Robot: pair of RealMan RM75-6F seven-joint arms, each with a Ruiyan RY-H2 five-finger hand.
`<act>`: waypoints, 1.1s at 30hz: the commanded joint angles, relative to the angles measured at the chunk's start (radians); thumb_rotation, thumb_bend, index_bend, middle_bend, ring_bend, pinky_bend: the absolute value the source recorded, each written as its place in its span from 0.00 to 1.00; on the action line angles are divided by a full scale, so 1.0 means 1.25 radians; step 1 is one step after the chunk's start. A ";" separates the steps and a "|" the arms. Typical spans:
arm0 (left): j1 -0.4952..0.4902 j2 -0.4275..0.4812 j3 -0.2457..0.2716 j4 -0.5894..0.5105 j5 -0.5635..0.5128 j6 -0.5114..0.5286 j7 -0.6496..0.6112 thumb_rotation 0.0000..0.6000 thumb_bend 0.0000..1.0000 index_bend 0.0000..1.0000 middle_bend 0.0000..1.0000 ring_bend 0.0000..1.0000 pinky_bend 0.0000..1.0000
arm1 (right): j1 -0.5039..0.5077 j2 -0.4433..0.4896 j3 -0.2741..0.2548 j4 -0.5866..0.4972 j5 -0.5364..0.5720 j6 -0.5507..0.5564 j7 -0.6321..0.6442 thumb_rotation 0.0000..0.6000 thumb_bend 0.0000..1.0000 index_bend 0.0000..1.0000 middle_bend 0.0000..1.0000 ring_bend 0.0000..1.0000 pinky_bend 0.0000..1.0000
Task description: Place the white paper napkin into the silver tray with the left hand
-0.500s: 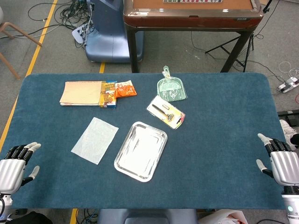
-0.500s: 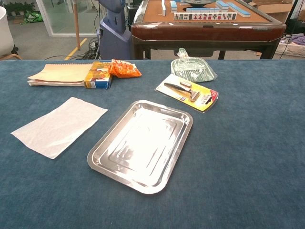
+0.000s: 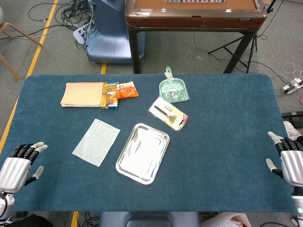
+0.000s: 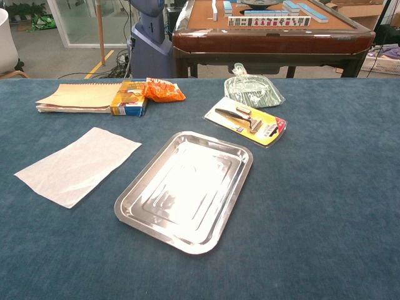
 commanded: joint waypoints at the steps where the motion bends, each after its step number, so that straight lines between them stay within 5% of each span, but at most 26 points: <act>1: -0.042 -0.004 0.002 0.039 0.034 -0.041 -0.033 1.00 0.29 0.25 0.21 0.19 0.16 | 0.003 0.018 0.008 -0.020 0.013 -0.006 -0.014 1.00 0.28 0.16 0.26 0.21 0.28; 17: -0.205 -0.096 0.022 0.257 0.145 -0.159 -0.104 1.00 0.29 0.32 0.21 0.21 0.15 | -0.008 0.041 -0.005 -0.044 0.019 -0.007 -0.020 1.00 0.28 0.16 0.26 0.21 0.28; 33: -0.267 -0.223 0.049 0.447 0.128 -0.217 -0.126 1.00 0.25 0.42 0.21 0.20 0.14 | -0.013 0.040 -0.013 -0.036 0.016 -0.008 -0.006 1.00 0.28 0.16 0.26 0.21 0.28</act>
